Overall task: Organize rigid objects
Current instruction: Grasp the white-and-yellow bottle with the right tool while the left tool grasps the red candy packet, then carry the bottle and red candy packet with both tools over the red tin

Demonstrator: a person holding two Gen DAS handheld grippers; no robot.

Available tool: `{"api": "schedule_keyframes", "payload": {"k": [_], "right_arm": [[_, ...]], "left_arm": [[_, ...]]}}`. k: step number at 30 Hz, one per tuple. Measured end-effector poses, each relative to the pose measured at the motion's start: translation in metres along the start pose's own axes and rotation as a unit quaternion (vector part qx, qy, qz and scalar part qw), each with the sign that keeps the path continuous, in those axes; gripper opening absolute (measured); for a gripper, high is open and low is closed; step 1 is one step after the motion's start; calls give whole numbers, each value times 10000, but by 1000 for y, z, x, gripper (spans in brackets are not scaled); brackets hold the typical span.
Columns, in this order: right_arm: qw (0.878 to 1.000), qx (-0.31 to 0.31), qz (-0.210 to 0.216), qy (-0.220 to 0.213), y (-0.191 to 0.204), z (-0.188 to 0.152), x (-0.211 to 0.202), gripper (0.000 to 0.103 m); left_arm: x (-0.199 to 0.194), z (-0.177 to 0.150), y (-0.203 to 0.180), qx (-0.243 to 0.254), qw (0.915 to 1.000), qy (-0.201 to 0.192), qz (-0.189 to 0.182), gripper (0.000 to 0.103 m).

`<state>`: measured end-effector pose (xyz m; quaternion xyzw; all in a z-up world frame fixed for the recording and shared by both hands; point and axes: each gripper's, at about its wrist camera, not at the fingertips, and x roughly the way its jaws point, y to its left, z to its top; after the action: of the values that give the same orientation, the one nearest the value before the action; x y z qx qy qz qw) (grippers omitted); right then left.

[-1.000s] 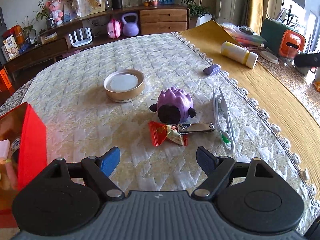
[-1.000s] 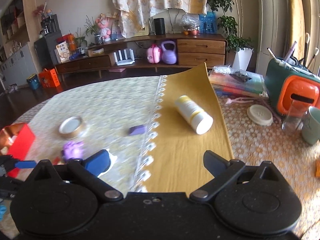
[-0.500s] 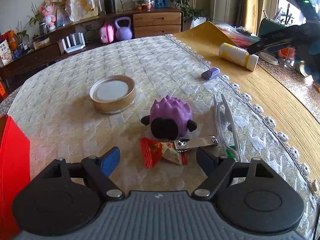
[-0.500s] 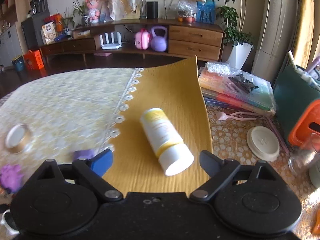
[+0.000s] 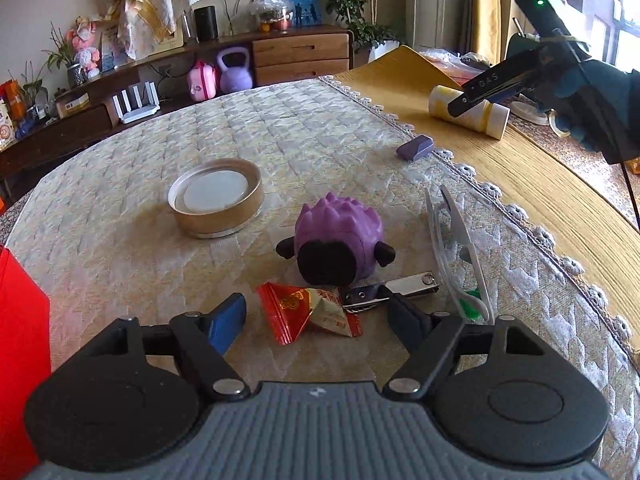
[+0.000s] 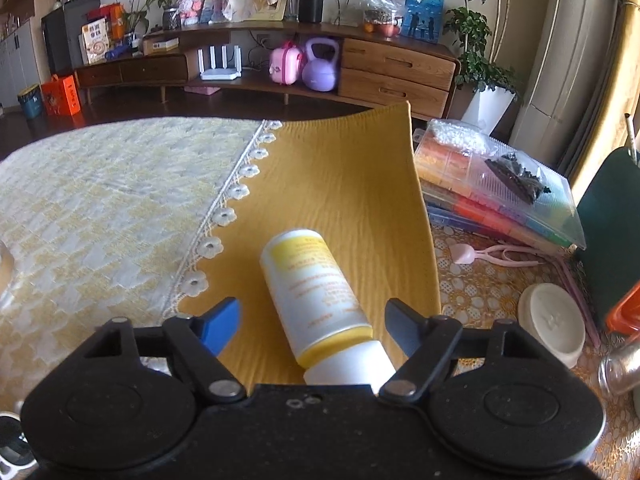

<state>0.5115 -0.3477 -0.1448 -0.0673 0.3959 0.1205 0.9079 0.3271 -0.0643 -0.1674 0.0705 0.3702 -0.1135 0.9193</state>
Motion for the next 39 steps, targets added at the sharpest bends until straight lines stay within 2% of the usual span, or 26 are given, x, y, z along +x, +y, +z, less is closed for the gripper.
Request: {"api": "schedule_keyframes", "payload": {"k": [4,8,11,14,16,21,29,39], "right_arm": [[10000,15,-32,55,-1,-2,6,68],[10000,55,-40,30,-2,-3,5,56],[9999,-104,-110,17,3,-5,3,53],[9998,-132,-142,-5,7,-5,1,50],[9999,-94,-133,-8,10,-7,-2,49],[9999,-101,-97,-37,21,-17,-13,48],[9997,118,164,-153,38,-33,-52,48],[9974,260,556,-383,74,-58,-127,48]], "left_arm": [[-1,-1,-2,62,10000,-59,-48,66],[-1,-1,-2,65,9999,-75,-66,59],[0,-1,-1,65,9999,-61,-116,55],[0,0,-2,42,9999,-45,-145,46],[-1,0,0,16,9999,-27,-151,36],[-4,2,4,-102,9998,36,-177,28],[-15,-1,10,-292,9995,112,-53,27],[-44,-3,19,-524,9986,15,28,27]]}}
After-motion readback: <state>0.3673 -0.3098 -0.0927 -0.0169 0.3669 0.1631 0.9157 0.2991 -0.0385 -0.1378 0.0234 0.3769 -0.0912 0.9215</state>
